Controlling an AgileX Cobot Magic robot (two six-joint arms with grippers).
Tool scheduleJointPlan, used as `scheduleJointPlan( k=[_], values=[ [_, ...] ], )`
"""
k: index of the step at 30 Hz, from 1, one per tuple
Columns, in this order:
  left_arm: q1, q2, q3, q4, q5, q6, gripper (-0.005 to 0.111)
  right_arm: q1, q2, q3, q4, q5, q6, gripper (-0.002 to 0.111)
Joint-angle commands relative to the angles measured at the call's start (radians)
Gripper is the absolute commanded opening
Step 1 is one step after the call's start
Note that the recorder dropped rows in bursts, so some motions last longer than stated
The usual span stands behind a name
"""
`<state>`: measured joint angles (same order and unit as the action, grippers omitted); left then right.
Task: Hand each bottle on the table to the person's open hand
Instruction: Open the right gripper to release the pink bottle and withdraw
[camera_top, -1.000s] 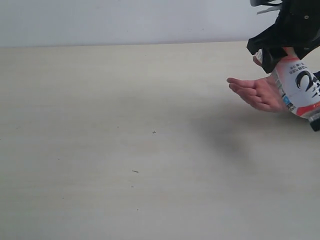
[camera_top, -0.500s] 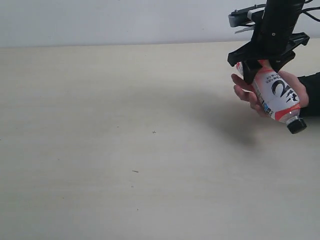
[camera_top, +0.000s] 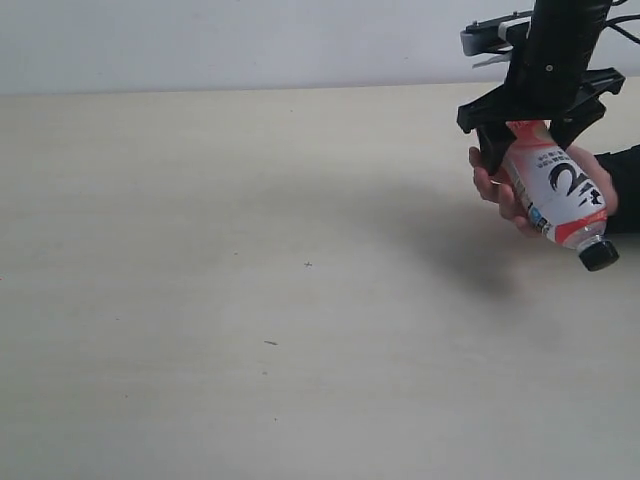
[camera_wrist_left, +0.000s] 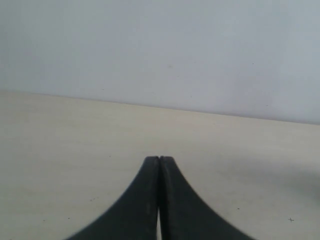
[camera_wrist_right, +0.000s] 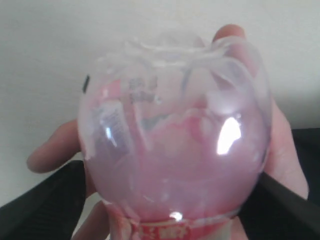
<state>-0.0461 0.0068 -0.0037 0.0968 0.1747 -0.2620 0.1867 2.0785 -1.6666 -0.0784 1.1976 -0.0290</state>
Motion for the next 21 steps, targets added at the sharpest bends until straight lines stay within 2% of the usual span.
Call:
scheduleJointPlan(
  k=[1, 6, 8, 10, 11, 16, 21],
  values=[
    [0.004, -0.007, 0.004, -0.007, -0.004, 0.001, 0.0, -0.001, -0.003, -0.005, 0.0, 0.0, 0.003, 0.08],
    [0.004, -0.007, 0.004, -0.007, -0.004, 0.001, 0.0, -0.001, -0.132, -0.005, 0.026, -0.1, -0.017, 0.079],
    [0.004, -0.007, 0.004, -0.007, -0.004, 0.001, 0.0, -0.001, -0.222, -0.005, 0.072, -0.126, -0.061, 0.076],
    [0.004, -0.007, 0.004, -0.007, -0.004, 0.001, 0.0, -0.001, -0.322, 0.002, 0.101, -0.122, -0.086, 0.063],
    [0.004, -0.007, 0.004, -0.007, -0.004, 0.001, 0.0, -0.001, -0.381, 0.027, 0.114, -0.12, -0.095, 0.048],
    [0.004, -0.007, 0.004, -0.007, -0.004, 0.001, 0.0, -0.001, -0.61, 0.217, 0.188, -0.228, -0.159, 0.002],
    [0.004, -0.007, 0.004, -0.007, -0.004, 0.001, 0.0, -0.001, -0.875, 0.514, 0.308, -0.382, -0.271, 0.0]
  ],
)
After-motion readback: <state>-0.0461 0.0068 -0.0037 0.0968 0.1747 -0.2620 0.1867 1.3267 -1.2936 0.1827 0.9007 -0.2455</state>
